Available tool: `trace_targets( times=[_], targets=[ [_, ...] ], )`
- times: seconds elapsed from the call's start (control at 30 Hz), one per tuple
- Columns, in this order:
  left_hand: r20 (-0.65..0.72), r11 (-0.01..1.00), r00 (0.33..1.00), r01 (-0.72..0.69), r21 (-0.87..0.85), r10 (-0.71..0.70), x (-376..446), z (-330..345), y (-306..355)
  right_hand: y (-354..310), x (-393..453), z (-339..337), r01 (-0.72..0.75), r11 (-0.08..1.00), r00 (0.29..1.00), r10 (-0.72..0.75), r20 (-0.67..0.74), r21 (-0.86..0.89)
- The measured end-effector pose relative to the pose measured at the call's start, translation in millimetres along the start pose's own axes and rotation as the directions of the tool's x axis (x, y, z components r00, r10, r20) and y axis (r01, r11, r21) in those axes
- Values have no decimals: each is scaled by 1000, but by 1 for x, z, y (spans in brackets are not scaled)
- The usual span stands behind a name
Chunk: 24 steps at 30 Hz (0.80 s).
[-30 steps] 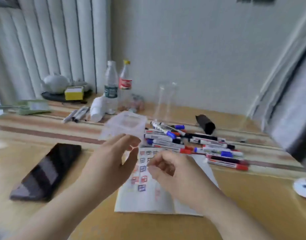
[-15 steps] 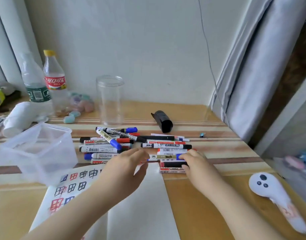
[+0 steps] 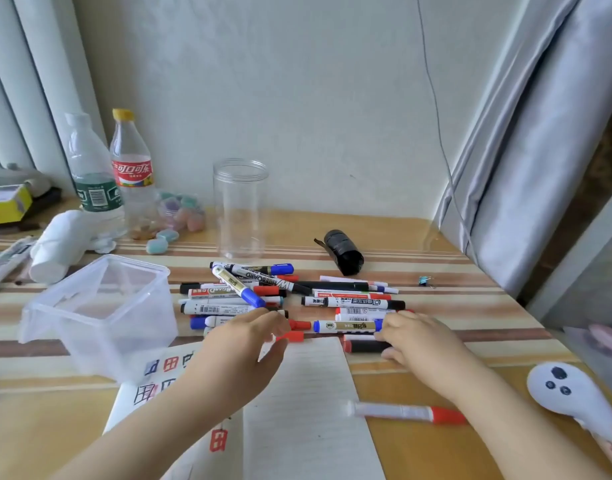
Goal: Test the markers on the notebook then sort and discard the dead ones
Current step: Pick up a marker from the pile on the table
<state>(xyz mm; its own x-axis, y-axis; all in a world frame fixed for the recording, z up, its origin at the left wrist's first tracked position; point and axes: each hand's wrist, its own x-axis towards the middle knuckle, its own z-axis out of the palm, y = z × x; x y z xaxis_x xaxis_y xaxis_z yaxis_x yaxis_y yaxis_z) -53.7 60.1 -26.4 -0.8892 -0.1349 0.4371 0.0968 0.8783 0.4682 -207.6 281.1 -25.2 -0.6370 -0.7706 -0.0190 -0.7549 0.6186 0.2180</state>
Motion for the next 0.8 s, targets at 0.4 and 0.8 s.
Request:
trace_targets(
  times=[0.4,0.8],
  targets=[
    [-4,988,991,-135,-70,135,-29,-6,17,-75,-5,-3,-83,894,535,413,-737,441],
    [-128,996,989,-76,-55,69,-9,5,-5,-85,22,-24,185,8,799,580,-156,983]
  ],
)
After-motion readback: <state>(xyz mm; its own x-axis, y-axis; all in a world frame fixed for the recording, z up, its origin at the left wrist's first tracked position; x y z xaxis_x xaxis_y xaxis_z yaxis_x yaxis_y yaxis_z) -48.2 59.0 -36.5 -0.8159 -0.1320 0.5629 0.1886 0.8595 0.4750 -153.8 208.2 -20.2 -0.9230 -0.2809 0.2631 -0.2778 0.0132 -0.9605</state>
